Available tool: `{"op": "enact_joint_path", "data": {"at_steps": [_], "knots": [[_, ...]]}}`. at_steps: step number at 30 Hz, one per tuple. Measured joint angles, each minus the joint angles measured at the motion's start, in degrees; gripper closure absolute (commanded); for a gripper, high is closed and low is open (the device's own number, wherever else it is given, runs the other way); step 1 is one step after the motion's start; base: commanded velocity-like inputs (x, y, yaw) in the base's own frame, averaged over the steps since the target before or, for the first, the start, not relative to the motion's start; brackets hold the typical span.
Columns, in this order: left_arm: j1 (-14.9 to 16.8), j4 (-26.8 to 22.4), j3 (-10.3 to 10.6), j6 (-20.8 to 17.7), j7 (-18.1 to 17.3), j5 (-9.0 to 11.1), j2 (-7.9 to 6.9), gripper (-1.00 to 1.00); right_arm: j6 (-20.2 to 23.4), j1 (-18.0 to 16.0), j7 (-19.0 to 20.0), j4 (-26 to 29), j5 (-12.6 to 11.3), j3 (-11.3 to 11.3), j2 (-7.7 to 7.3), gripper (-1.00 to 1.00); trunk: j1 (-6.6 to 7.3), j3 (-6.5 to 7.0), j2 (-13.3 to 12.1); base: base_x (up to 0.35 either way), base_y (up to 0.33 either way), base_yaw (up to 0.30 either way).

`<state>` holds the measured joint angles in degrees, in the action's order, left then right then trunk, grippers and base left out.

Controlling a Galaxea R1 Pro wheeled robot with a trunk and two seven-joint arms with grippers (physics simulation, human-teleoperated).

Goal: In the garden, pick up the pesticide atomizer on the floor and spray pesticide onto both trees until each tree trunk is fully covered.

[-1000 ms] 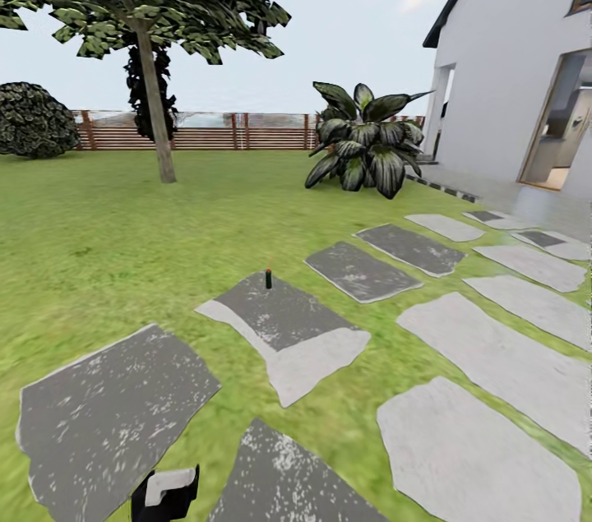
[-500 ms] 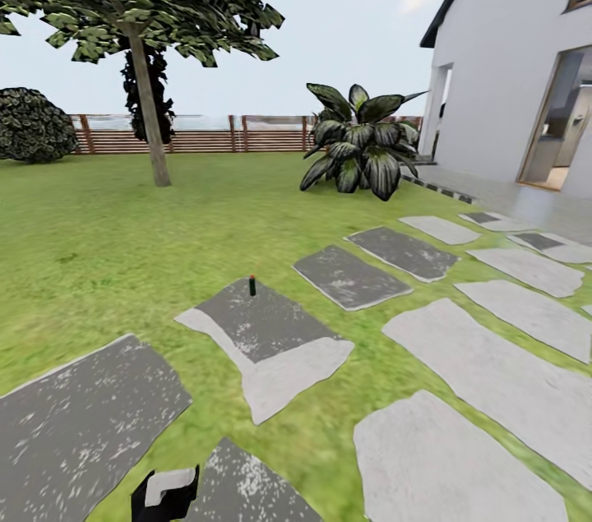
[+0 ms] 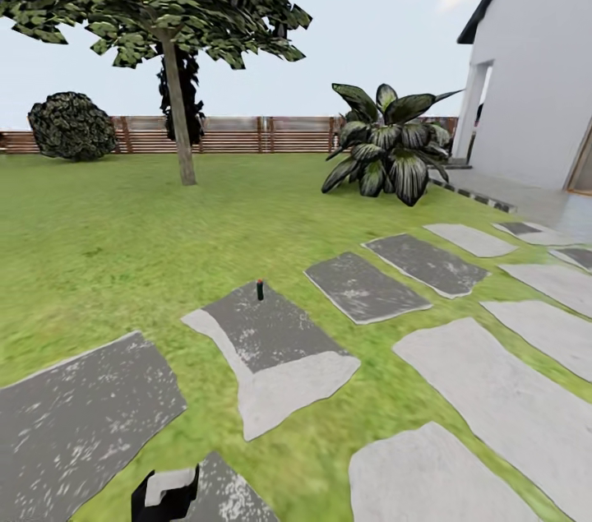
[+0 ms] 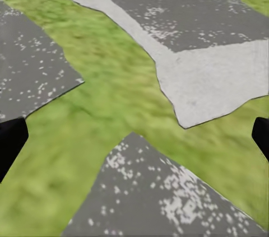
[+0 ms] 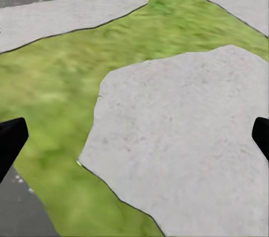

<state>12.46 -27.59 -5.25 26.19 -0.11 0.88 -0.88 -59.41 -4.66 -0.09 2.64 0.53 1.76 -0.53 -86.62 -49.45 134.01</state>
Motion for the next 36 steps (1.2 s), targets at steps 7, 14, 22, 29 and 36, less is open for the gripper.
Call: {"op": "enact_joint_path", "data": {"at_steps": [7, 14, 22, 29, 36], "knots": [[0.01, -0.01, 0.02, 0.00, -0.02, 0.00, 0.00, -1.00, 0.00, 0.00, 0.00, 0.00, 0.00, 0.00, 0.00, -1.00, 0.00, 0.00, 0.00, 0.134, -0.311, 0.285], [0.02, -0.01, 0.01, 0.00, -0.03, 0.00, 0.00, -1.00, 0.00, 0.00, 0.00, 0.00, 0.00, 0.00, 0.00, -1.00, 0.00, 0.00, 0.00, 0.020, -0.319, 0.283], [0.01, -0.01, 0.03, 0.00, -0.05, 0.00, 0.00, -1.00, 0.00, 0.00, 0.00, 0.00, 0.01, -0.01, 0.00, -1.00, 0.00, 0.00, 0.00, 0.001, -0.324, 0.076], [0.00, -0.01, 0.03, 0.00, -0.03, 0.00, 0.00, -1.00, 0.00, 0.00, 0.00, 0.00, 0.00, 0.00, 0.00, -1.00, 0.00, 0.00, 0.00, 0.000, -0.325, 0.003], [0.00, -0.01, -0.02, 0.00, -0.01, 0.00, 0.00, -1.00, 0.00, 0.00, 0.00, 0.00, 0.00, 0.00, 0.00, -1.00, 0.00, 0.00, 0.00, 0.000, -0.325, 0.000]]}}
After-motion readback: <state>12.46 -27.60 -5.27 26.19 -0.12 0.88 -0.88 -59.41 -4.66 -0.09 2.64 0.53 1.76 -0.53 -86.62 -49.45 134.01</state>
